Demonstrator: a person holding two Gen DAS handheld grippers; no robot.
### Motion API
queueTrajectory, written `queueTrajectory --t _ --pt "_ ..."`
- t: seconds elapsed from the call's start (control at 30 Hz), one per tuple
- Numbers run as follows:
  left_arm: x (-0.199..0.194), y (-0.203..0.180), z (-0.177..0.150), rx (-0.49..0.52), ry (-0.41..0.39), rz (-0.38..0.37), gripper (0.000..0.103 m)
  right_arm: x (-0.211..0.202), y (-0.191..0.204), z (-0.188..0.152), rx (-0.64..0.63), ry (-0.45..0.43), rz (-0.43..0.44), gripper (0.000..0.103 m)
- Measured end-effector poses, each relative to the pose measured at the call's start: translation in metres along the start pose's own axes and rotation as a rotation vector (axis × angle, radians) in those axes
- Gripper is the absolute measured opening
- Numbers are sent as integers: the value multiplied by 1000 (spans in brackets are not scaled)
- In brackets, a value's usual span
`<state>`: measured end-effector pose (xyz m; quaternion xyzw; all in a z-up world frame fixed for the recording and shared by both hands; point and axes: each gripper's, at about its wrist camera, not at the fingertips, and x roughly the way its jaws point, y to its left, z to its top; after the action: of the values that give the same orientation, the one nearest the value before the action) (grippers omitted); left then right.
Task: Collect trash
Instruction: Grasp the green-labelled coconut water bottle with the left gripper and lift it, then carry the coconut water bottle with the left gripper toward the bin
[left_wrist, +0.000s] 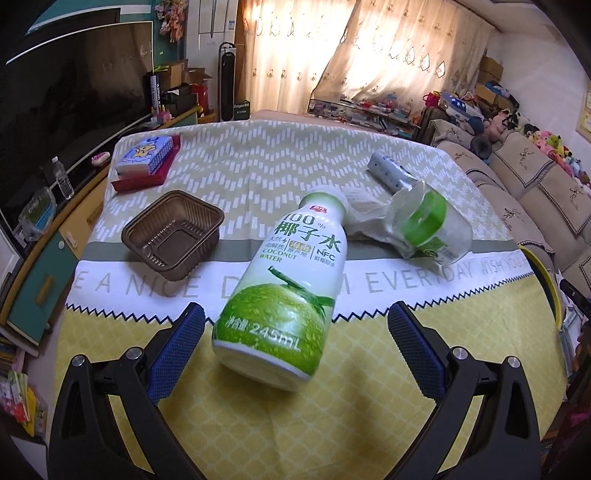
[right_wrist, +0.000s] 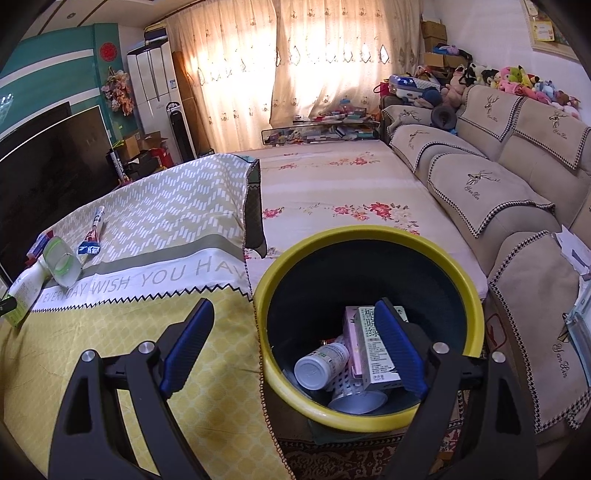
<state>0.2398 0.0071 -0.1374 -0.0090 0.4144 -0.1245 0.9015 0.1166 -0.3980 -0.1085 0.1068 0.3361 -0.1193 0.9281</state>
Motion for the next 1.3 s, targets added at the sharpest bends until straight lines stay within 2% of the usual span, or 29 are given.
queueTrajectory --t 0.43,0.6,0.83,1.03,1.17,1.3 --pt "25 -5 0 25 27 10 76 2 6 -1 -15 10 24 84" --pt "21 -4 -1 19 11 6 57 1 5 -1 -15 9 32 84" --pt "-13 -15 1 49 -95 36 52 -3 4 0 -14 2 38 84" --pt "-67 -38 15 130 -234 75 51 -3 4 -1 -11 1 49 84" --pt "-83 -48 21 158 -253 69 51 -2 6 -2 -14 3 59 84" --pt "-85 -50 20 155 -240 68 51 -4 5 -2 -9 0 60 84"
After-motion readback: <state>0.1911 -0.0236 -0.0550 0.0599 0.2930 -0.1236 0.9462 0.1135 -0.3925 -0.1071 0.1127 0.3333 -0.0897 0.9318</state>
